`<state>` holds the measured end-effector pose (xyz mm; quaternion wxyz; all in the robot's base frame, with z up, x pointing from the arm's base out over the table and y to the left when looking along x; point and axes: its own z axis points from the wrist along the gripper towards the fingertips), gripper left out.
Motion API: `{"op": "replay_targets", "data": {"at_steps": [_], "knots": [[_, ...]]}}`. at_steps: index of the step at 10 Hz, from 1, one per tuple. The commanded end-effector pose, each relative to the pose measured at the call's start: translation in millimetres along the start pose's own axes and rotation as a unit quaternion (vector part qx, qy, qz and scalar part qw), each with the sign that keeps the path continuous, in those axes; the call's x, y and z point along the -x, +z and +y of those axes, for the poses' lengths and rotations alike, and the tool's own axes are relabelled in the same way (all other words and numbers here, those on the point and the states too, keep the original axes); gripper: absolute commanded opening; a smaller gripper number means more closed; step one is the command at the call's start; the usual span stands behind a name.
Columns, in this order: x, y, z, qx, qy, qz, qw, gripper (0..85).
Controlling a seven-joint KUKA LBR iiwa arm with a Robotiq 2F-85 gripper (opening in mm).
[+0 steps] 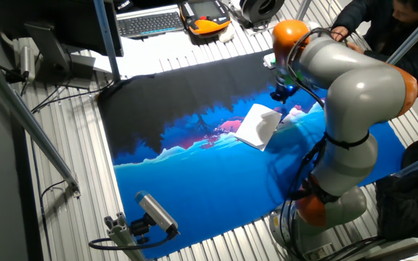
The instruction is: Unfold a piece of paper
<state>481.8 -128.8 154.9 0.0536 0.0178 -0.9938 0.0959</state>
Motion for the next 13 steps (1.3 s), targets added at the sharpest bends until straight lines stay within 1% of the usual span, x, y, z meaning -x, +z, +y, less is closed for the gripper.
{"op": "replay_targets", "data": {"at_steps": [1, 2, 3, 5, 6, 7, 8, 9, 10, 11, 12, 13], "knots": [[-0.7, 6.9, -1.3, -0.002, -0.001, -0.002, 1.0, 0.0], [-2.9, 17.3, -2.4, 0.001, 0.0, -0.009, 1.0, 0.0], [-2.8, 24.3, -3.2, -0.001, -0.005, -0.012, 0.9999, 0.0], [-1.0, 32.9, -4.8, -0.003, -0.011, -0.015, 0.9998, 0.0], [-0.6, 35.0, -3.3, 0.004, -0.006, -0.014, 0.9999, 0.0], [-0.8, 35.1, -2.4, 0.007, -0.004, -0.01, 0.9999, 0.0], [-0.8, 34.6, -2.3, 0.017, 0.005, 0.0, 0.9998, 0.0], [-0.8, 34.6, -2.3, 0.039, 0.033, 0.023, 0.9984, 0.0], [-0.8, 34.6, -2.3, 0.056, 0.062, 0.039, 0.9958, 0.0], [-0.8, 34.6, -2.3, 0.058, 0.082, 0.057, 0.9933, 0.0], [-0.8, 34.6, -2.3, 0.066, 0.103, 0.079, 0.9894, 0.0], [-0.8, 34.6, -2.3, 0.085, 0.137, 0.093, 0.9826, 0.0]]}}
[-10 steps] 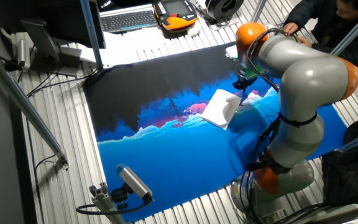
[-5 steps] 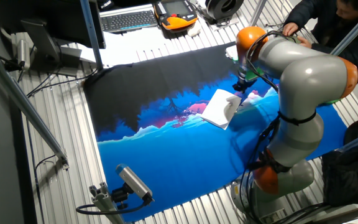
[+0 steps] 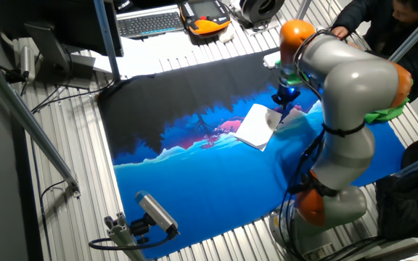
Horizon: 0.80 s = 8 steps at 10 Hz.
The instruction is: Unfold a piece of paper
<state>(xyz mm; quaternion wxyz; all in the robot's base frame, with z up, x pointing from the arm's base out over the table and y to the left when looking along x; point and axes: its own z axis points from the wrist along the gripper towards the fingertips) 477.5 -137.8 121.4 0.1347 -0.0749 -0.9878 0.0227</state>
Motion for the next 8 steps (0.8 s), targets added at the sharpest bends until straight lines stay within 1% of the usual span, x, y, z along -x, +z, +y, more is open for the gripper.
{"op": "replay_targets", "data": {"at_steps": [1, 2, 3, 4, 5, 6, 8], "knots": [[0.0, -0.3, 0.0, 0.026, 0.085, 0.01, 0.996, 0.0], [0.0, -0.3, 0.0, 0.029, 0.101, 0.017, 0.9943, 0.0], [0.0, -0.3, 0.0, 0.047, 0.119, 0.028, 0.9914, 0.0], [0.0, -0.3, 0.0, 0.066, 0.13, 0.034, 0.9888, 0.0], [0.0, -0.3, 0.0, 0.07, 0.131, 0.041, 0.988, 0.0], [-1.8, 3.0, 0.0, 0.071, 0.134, 0.042, 0.9875, 0.0], [-6.8, 17.8, 0.8, 0.066, 0.139, 0.033, 0.9875, 0.0]]}}
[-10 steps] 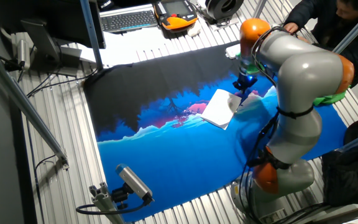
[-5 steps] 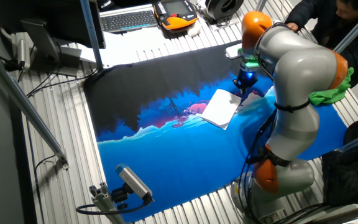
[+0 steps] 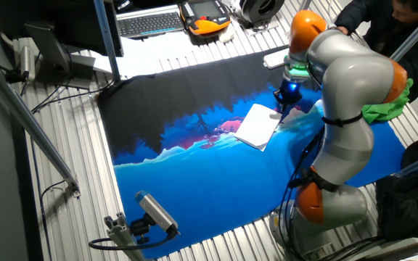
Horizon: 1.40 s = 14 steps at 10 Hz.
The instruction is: Unfold a piece of paper
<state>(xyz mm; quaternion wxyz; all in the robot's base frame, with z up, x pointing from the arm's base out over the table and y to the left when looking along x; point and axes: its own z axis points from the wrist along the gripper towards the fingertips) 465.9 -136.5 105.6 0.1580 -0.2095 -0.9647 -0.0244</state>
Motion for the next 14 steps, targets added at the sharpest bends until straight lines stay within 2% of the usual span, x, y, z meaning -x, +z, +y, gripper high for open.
{"op": "replay_targets", "data": {"at_steps": [1, 2, 4, 5, 7, 8, 10, 12, 14], "knots": [[-1.6, 7.1, -2.6, 0.003, 0.009, -0.001, 1.0, 0.0], [-3.8, 13.2, -3.9, 0.003, 0.008, -0.001, 1.0, 0.0], [-2.5, 15.7, -6.8, -0.005, 0.0, 0.004, 1.0, 0.0], [-1.3, 17.1, -7.7, -0.01, -0.002, 0.001, 0.9999, 0.0], [-1.0, 16.1, -6.6, -0.002, -0.002, 0.002, 1.0, 0.0], [-1.0, 15.1, -5.8, 0.008, 0.001, 0.007, 0.9999, 0.0], [-1.0, 15.1, -5.8, -0.011, 0.0, 0.003, 0.9999, 0.0], [-1.0, 15.1, -5.8, 0.019, 0.012, -0.001, 0.9997, 0.0], [-1.0, 15.1, -5.8, 0.025, 0.008, -0.014, 0.9996, 0.0]]}}
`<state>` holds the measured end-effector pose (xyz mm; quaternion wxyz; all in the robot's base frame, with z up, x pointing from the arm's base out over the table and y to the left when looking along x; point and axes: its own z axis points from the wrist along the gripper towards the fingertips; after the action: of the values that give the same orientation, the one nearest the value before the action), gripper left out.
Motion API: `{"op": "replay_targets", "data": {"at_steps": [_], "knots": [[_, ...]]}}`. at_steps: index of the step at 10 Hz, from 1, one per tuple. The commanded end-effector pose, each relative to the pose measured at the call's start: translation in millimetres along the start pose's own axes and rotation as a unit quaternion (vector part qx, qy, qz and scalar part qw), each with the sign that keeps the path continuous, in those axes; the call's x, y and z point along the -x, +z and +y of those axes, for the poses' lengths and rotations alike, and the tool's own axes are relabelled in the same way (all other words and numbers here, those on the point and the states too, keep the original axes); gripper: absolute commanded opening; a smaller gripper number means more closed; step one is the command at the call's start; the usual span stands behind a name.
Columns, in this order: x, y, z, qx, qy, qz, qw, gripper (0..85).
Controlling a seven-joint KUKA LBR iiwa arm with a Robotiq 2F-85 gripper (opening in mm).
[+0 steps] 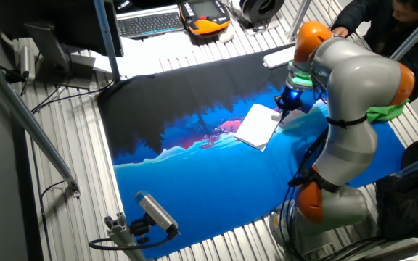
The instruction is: Unfold a piece of paper
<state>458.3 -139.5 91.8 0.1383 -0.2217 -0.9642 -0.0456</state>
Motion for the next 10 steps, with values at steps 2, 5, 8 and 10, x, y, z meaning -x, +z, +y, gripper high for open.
{"op": "replay_targets", "data": {"at_steps": [2, 5, 8, 10], "knots": [[0.0, 0.1, -0.2, -0.011, -0.007, -0.005, 0.9999, 0.0], [-4.4, 7.2, -6.6, -0.031, -0.017, 0.025, 0.9991, 0.0], [-10.0, 23.6, -11.3, -0.056, -0.028, 0.016, 0.9979, 0.0], [-12.0, 32.3, -13.7, -0.061, -0.032, 0.014, 0.9975, 0.0]]}}
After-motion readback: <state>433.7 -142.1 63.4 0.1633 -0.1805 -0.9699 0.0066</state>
